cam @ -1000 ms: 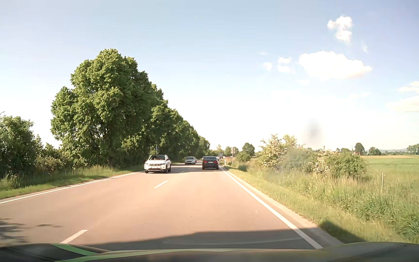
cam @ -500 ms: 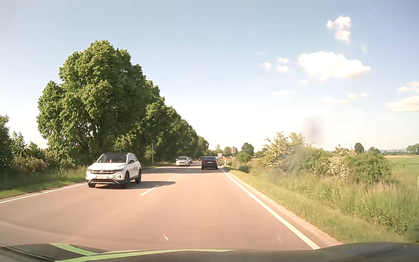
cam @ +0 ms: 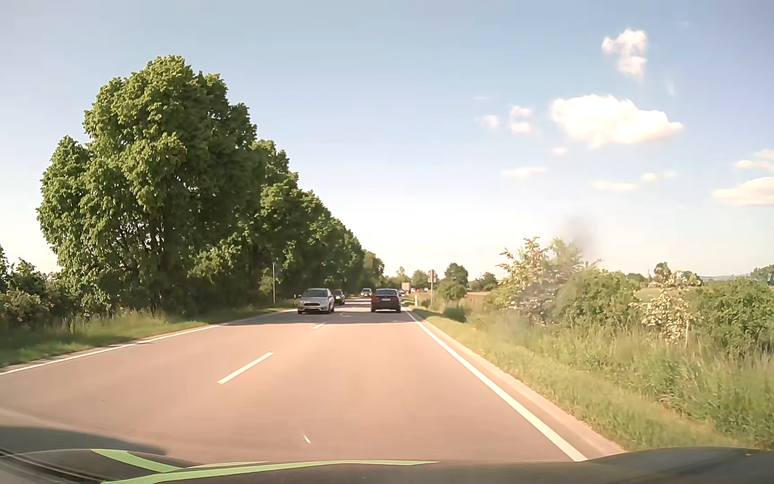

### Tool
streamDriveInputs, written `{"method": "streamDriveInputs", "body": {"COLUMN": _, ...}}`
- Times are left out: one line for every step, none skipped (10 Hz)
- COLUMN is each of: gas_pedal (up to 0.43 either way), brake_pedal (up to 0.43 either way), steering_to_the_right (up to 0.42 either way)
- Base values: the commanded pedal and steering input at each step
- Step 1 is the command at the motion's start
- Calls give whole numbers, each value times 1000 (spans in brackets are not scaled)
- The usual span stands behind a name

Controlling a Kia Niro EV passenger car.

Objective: Follow the waypoints while adhering to traffic rules and regulations

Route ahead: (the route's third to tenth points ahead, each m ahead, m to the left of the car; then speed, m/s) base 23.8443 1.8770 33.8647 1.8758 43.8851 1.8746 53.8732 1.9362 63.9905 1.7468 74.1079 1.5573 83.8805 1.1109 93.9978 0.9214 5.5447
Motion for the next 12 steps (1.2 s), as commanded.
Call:
{"method": "streamDriveInputs", "body": {"gas_pedal": 98, "brake_pedal": 0, "steering_to_the_right": 3}}
{"method": "streamDriveInputs", "body": {"gas_pedal": 98, "brake_pedal": 0, "steering_to_the_right": 3}}
{"method": "streamDriveInputs", "body": {"gas_pedal": 98, "brake_pedal": 0, "steering_to_the_right": 3}}
{"method": "streamDriveInputs", "body": {"gas_pedal": 98, "brake_pedal": 0, "steering_to_the_right": 3}}
{"method": "streamDriveInputs", "body": {"gas_pedal": 98, "brake_pedal": 0, "steering_to_the_right": 1}}
{"method": "streamDriveInputs", "body": {"gas_pedal": 98, "brake_pedal": 0, "steering_to_the_right": 0}}
{"method": "streamDriveInputs", "body": {"gas_pedal": 110, "brake_pedal": 0, "steering_to_the_right": -1}}
{"method": "streamDriveInputs", "body": {"gas_pedal": 110, "brake_pedal": 0, "steering_to_the_right": -3}}
{"method": "streamDriveInputs", "body": {"gas_pedal": 110, "brake_pedal": 0, "steering_to_the_right": -4}}
{"method": "streamDriveInputs", "body": {"gas_pedal": 118, "brake_pedal": 0, "steering_to_the_right": -5}}
{"method": "streamDriveInputs", "body": {"gas_pedal": 118, "brake_pedal": 0, "steering_to_the_right": -5}}
{"method": "streamDriveInputs", "body": {"gas_pedal": 118, "brake_pedal": 0, "steering_to_the_right": -5}}
